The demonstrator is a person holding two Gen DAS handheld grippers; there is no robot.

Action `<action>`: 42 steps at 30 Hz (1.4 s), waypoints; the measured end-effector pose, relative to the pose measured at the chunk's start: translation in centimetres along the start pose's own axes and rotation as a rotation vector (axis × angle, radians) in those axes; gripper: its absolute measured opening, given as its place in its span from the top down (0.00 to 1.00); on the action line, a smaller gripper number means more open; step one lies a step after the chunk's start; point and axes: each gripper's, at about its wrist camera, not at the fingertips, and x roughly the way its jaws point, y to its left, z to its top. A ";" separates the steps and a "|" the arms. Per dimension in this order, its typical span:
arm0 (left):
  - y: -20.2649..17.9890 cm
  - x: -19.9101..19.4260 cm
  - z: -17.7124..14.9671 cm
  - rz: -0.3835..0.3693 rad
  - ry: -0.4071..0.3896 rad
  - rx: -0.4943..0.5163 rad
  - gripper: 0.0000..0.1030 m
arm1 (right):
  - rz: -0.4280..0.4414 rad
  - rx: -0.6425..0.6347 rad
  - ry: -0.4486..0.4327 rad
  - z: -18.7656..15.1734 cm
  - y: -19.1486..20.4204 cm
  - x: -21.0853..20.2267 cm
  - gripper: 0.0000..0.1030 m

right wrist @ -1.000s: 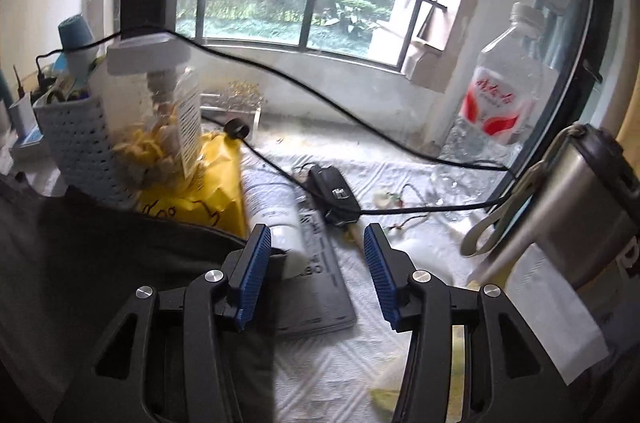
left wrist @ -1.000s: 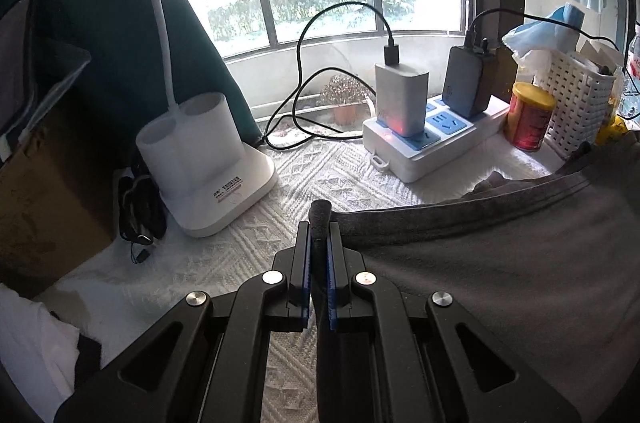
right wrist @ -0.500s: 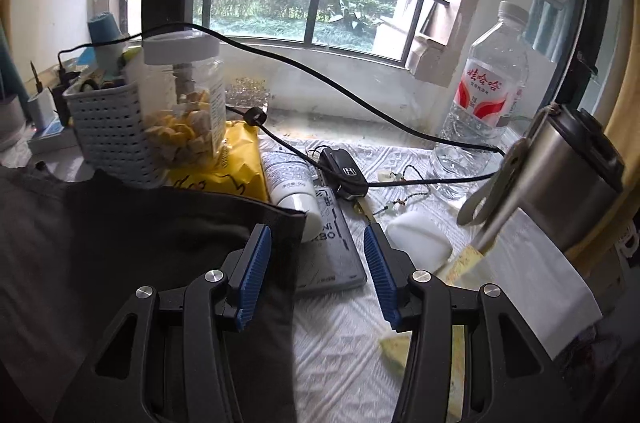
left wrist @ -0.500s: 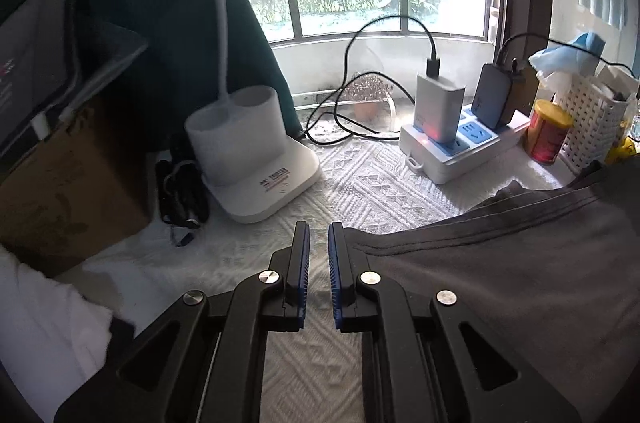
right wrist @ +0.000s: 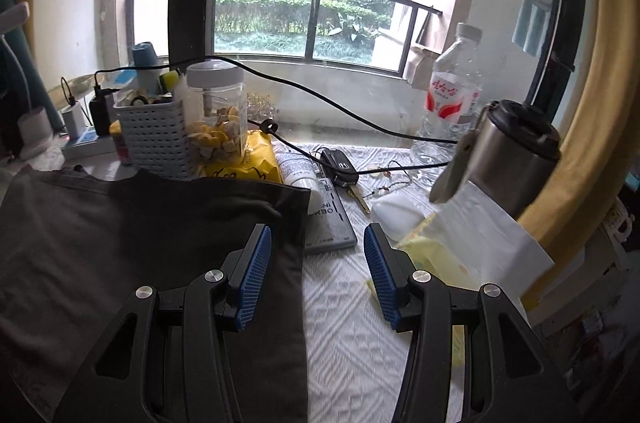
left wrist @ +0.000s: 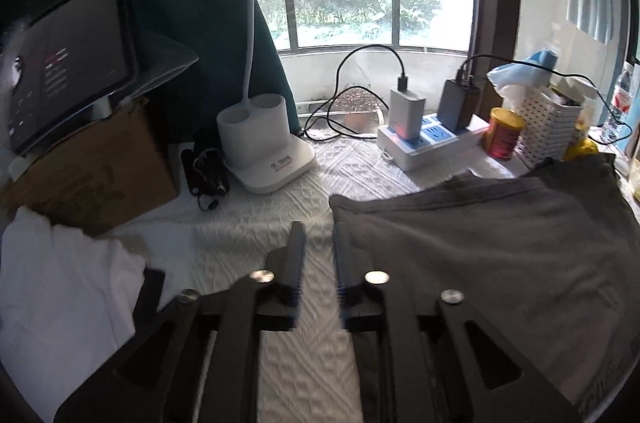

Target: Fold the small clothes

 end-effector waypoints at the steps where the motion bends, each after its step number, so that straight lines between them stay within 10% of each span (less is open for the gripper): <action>1: 0.0 -0.6 -0.3 -0.002 -0.002 -0.004 0.68 | 0.000 0.004 -0.003 -0.2 -0.1 -0.4 0.50; 32: -1.0 -9.8 -13.6 -0.128 0.065 -0.092 0.66 | 0.042 0.120 0.093 -11.4 -0.3 -10.1 0.50; 42: -2.1 -12.1 -16.7 -0.154 0.128 0.043 0.66 | 0.129 0.165 0.177 -16.2 -0.1 -9.6 0.50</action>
